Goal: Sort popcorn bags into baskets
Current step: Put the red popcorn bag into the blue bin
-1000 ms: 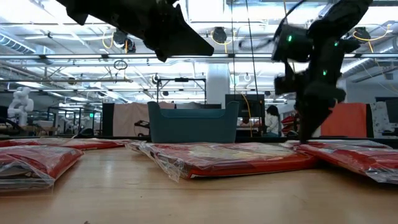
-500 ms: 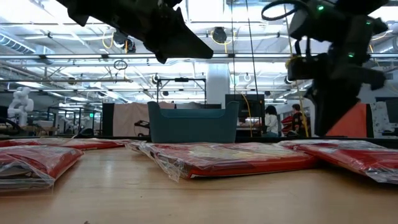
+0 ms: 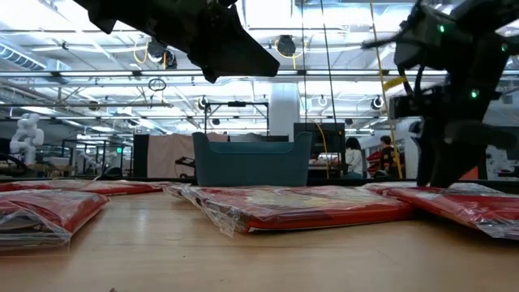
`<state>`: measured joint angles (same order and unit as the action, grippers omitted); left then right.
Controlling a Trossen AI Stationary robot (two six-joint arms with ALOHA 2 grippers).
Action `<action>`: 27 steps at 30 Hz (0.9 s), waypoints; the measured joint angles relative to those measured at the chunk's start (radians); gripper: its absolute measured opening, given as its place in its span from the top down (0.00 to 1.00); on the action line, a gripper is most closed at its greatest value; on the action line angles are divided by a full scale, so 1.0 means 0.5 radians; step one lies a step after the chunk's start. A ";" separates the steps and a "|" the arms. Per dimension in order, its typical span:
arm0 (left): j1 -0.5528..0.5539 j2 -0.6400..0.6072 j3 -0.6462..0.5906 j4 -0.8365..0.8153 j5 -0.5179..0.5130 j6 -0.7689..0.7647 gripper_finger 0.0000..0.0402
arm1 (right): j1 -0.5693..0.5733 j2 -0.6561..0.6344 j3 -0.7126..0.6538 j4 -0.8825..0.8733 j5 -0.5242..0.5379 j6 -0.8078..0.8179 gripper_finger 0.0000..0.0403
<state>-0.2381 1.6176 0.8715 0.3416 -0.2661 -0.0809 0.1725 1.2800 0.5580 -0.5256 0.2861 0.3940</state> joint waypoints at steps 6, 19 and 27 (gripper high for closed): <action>0.007 0.000 0.000 0.000 -0.014 0.041 0.80 | -0.017 -0.007 -0.122 0.144 0.066 0.077 0.61; 0.087 0.169 0.002 0.162 -0.063 0.116 0.80 | -0.019 -0.002 -0.134 0.464 -0.085 -0.004 0.99; 0.080 0.526 0.006 0.620 -0.023 0.158 0.80 | -0.002 0.000 -0.134 0.808 -0.364 0.045 1.00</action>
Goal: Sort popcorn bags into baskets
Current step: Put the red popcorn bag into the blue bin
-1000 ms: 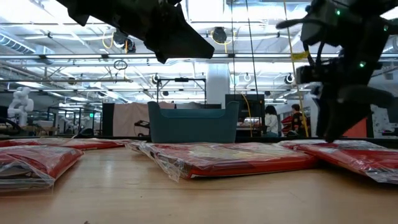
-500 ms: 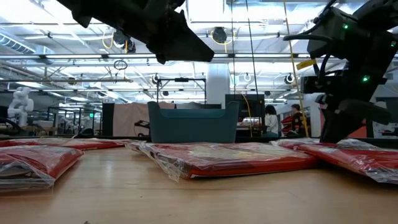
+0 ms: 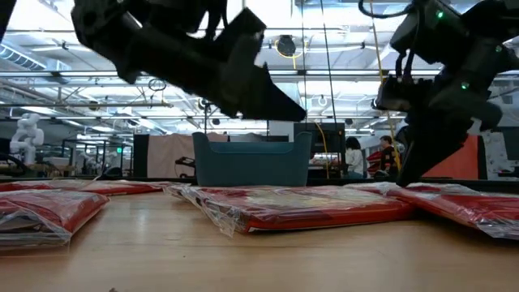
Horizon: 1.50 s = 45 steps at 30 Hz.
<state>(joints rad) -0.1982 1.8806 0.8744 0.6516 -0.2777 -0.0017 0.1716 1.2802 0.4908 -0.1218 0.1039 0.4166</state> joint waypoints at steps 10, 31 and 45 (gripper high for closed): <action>-0.010 0.213 0.053 -0.005 0.030 0.020 0.79 | 0.094 -0.053 0.040 -0.173 0.059 0.191 0.99; -0.006 0.209 0.052 -0.007 0.029 -0.007 0.79 | 0.803 -0.072 0.164 -1.127 0.619 1.289 0.42; -0.002 0.209 0.052 -0.007 0.029 -0.002 0.79 | 0.795 0.060 -0.154 -0.373 0.856 1.345 0.61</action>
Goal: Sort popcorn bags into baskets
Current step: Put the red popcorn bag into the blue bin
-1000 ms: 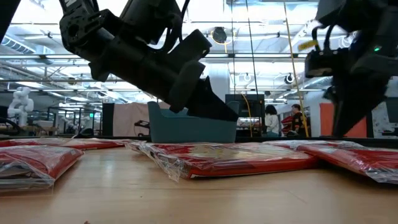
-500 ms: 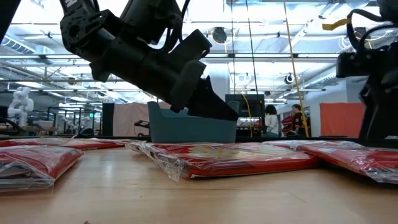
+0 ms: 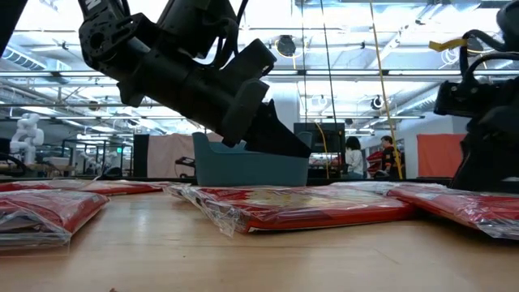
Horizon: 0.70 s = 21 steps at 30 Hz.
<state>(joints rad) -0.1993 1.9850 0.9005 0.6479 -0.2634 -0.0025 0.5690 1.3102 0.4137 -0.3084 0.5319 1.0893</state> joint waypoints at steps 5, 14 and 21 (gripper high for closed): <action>0.006 0.000 0.000 0.005 -0.001 0.008 0.79 | -0.029 0.003 -0.003 -0.002 0.093 -0.002 0.83; 0.008 0.000 0.000 0.011 -0.001 0.001 0.79 | -0.040 -0.031 -0.011 0.323 0.072 -0.183 0.99; 0.008 0.000 0.004 0.112 -0.002 0.302 0.79 | -0.059 -0.125 -0.010 0.521 0.073 -0.265 1.00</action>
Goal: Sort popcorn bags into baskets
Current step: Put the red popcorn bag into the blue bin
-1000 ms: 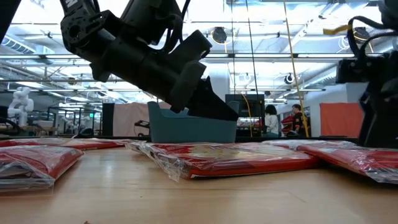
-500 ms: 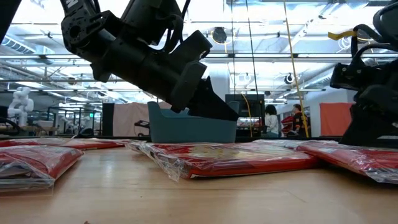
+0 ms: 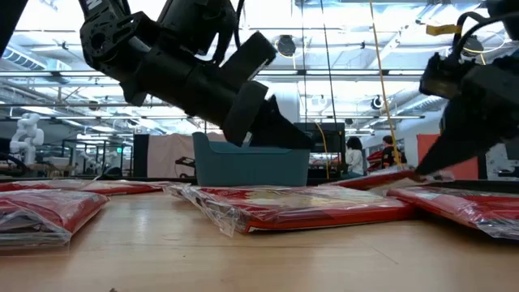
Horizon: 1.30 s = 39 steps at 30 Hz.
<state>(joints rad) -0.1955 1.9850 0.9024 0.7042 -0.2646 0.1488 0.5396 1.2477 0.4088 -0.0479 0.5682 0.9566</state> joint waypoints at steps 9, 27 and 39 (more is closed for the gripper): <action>0.000 0.038 0.135 0.103 -0.001 0.741 0.70 | -0.094 -0.043 0.003 0.165 -0.050 -0.053 1.00; 0.174 0.479 0.665 -0.310 -0.121 0.922 0.46 | -0.274 -0.062 0.006 0.392 -0.257 -0.206 1.00; 0.168 0.438 0.664 -0.324 -0.164 0.864 0.95 | -0.318 -0.103 0.003 0.626 -0.302 -0.491 0.99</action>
<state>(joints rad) -0.1116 2.2040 1.2343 0.5424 -0.3464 0.5810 0.3805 1.1964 0.4103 0.2651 0.4174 0.7112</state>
